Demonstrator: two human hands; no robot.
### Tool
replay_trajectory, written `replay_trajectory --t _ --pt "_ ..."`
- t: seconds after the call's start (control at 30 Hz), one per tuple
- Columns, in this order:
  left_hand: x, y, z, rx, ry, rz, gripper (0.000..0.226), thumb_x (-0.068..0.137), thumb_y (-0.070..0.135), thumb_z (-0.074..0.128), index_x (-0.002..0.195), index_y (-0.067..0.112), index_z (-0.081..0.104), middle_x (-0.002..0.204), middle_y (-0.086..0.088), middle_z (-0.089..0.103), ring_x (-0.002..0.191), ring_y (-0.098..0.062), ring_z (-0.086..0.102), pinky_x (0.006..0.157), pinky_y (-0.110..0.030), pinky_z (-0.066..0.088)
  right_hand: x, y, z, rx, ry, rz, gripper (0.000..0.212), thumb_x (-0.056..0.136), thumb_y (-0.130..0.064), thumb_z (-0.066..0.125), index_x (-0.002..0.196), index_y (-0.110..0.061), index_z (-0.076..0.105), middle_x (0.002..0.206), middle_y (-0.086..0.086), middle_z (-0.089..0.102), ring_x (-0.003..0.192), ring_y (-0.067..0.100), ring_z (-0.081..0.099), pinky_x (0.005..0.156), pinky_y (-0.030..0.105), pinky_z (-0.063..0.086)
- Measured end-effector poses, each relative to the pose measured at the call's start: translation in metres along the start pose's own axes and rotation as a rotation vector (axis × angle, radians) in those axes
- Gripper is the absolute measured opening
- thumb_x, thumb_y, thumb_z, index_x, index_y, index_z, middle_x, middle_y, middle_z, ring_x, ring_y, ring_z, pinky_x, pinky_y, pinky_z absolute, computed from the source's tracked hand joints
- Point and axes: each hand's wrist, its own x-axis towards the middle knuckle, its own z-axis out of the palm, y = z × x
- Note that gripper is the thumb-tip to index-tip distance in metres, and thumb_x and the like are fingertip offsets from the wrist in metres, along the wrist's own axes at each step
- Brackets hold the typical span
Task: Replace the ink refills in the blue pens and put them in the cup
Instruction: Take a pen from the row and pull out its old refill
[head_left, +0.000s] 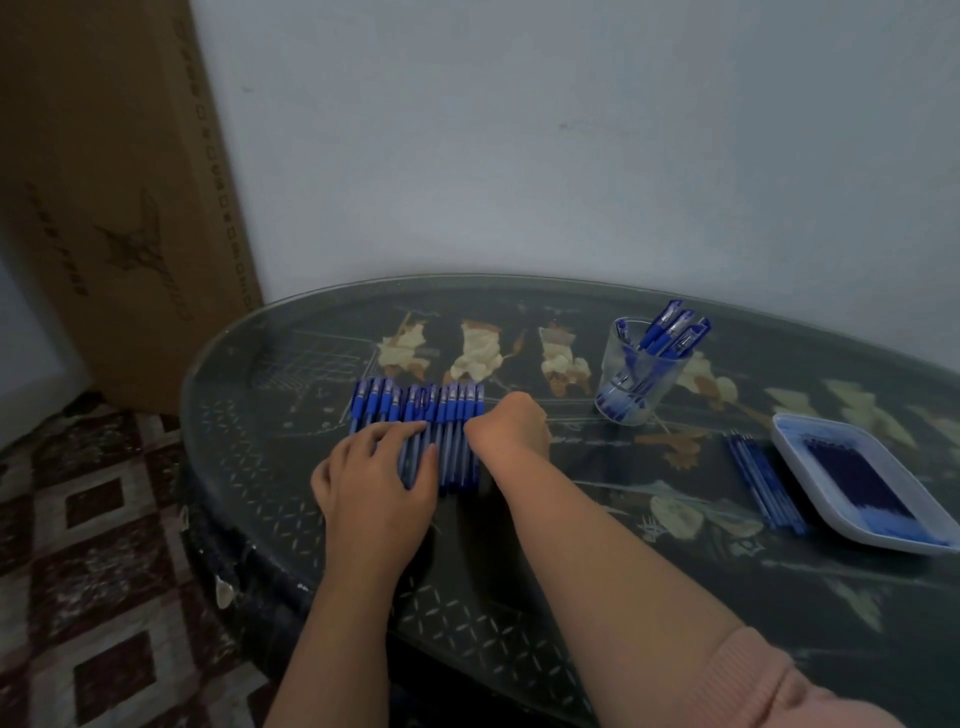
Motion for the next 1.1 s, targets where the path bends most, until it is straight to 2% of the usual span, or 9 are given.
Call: replay_trajectory --t 0.13,0.23,0.3,0.4,0.53,0.67,0.83,1.0,1.1 --pt "0.000 0.000 0.000 -0.009 0.004 0.002 0.032 0.093 0.045 0.053 0.125 0.041 0.055 0.132 0.012 0.049 0.130 -0.011 0.034 0.109 -0.038 0.018 0.003 0.002 -0.001 0.056 0.011 0.029 0.027 0.089 -0.016 0.067 0.072 -0.015 0.046 0.079 0.003 0.053 0.082 0.024 0.062 0.064 0.032 0.051" --pt "0.001 -0.001 0.001 -0.003 0.001 -0.005 0.032 0.093 0.046 0.052 0.125 0.042 0.054 0.132 0.012 0.048 0.130 -0.011 0.033 0.108 -0.038 0.019 0.005 0.003 -0.003 0.136 0.012 0.056 0.024 0.088 -0.016 0.069 0.073 -0.013 0.050 0.074 0.002 0.054 0.075 0.022 0.060 0.063 0.032 0.053" --pt "0.001 -0.001 0.001 -0.008 0.001 -0.006 0.032 0.093 0.047 0.052 0.125 0.042 0.054 0.132 0.012 0.048 0.130 -0.011 0.033 0.108 -0.038 0.019 0.003 0.005 -0.005 0.166 0.018 0.041 0.007 0.088 -0.015 0.069 0.093 -0.012 0.065 0.077 0.000 0.057 0.076 0.020 0.060 0.064 0.031 0.052" --pt "0.001 0.000 0.000 -0.025 -0.001 -0.012 0.031 0.093 0.047 0.051 0.124 0.042 0.056 0.132 0.013 0.049 0.131 -0.012 0.034 0.109 -0.039 0.019 0.003 0.010 -0.005 0.215 -0.002 -0.013 0.035 0.090 -0.012 0.064 0.122 -0.027 0.068 0.105 0.001 0.070 0.088 0.019 0.067 0.074 0.033 0.058" --pt "0.000 0.000 -0.001 -0.036 -0.006 -0.015 0.031 0.094 0.046 0.051 0.124 0.043 0.056 0.133 0.012 0.049 0.131 -0.013 0.034 0.110 -0.040 0.018 0.001 0.015 -0.004 0.255 -0.031 -0.059 0.038 0.091 -0.010 0.061 0.122 -0.031 0.068 0.119 0.001 0.069 0.081 0.016 0.064 0.073 0.031 0.056" --pt "-0.001 0.001 -0.002 -0.036 0.012 -0.002 0.029 0.093 0.044 0.053 0.121 0.041 0.060 0.130 0.010 0.052 0.129 -0.015 0.038 0.107 -0.041 0.020 0.001 0.022 -0.007 0.273 -0.060 -0.073 0.035 0.091 -0.009 0.062 0.120 -0.028 0.070 0.124 0.003 0.067 0.098 0.022 0.066 0.088 0.036 0.057" --pt "0.000 0.001 -0.003 -0.026 -0.006 -0.011 0.029 0.094 0.043 0.054 0.122 0.040 0.060 0.132 0.009 0.052 0.130 -0.017 0.038 0.108 -0.043 0.020 -0.004 0.037 -0.015 0.318 -0.112 -0.128 0.036 0.093 -0.008 0.059 0.119 -0.031 0.069 0.120 0.003 0.067 0.077 0.016 0.060 0.082 0.036 0.057" --pt "0.001 0.001 -0.003 -0.034 -0.004 -0.008 0.029 0.093 0.042 0.056 0.122 0.038 0.060 0.132 0.008 0.052 0.130 -0.019 0.037 0.109 -0.045 0.019 -0.014 0.052 -0.036 0.343 -0.165 -0.201 0.037 0.094 -0.007 0.056 0.122 -0.029 0.069 0.119 -0.002 0.068 0.075 0.005 0.060 0.066 0.021 0.051" --pt "0.001 0.003 -0.004 -0.030 0.023 0.009 0.029 0.093 0.038 0.058 0.121 0.037 0.061 0.131 0.008 0.052 0.129 -0.020 0.038 0.109 -0.046 0.021 -0.021 0.067 -0.055 0.341 -0.198 -0.256 0.040 0.093 -0.006 0.057 0.123 -0.031 0.069 0.097 -0.005 0.073 0.075 0.010 0.063 0.056 0.011 0.043"
